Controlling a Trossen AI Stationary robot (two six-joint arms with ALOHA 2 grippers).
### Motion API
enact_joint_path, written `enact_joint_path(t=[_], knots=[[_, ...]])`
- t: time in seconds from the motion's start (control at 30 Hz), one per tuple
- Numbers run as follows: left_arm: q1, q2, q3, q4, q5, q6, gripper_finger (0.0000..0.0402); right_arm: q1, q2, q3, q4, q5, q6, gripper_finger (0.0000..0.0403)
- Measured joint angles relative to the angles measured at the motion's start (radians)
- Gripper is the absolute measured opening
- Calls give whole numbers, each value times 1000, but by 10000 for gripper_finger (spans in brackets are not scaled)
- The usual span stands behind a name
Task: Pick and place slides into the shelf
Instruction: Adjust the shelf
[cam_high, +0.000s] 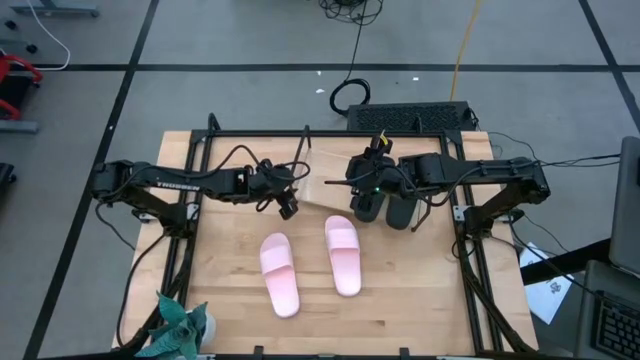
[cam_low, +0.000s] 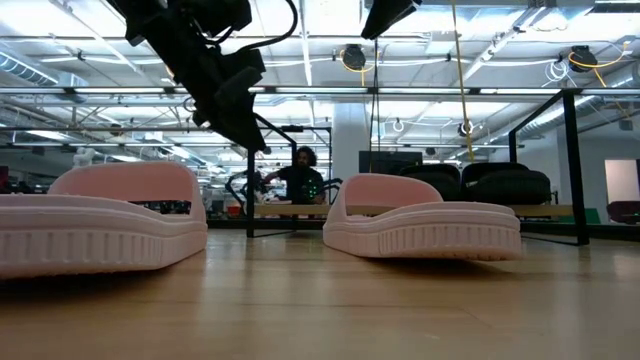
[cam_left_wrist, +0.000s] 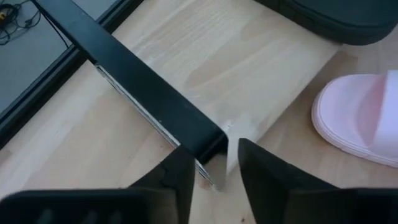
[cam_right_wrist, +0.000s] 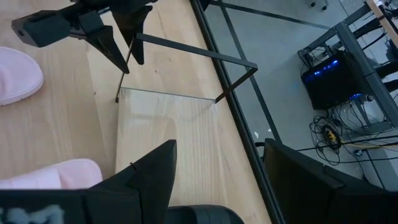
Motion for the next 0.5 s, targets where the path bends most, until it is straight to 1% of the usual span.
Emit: enact_joint_path(t=[0.37,0.43,0.5], knots=[[0,0,0,4,13,-29,16,0,0,0,0,0,0,231],[-1,-2,0,3,20,-35,11,0,0,0,0,0,0,231],[-1,-2,1,1,23,-35,17,0,0,0,0,0,0,231]])
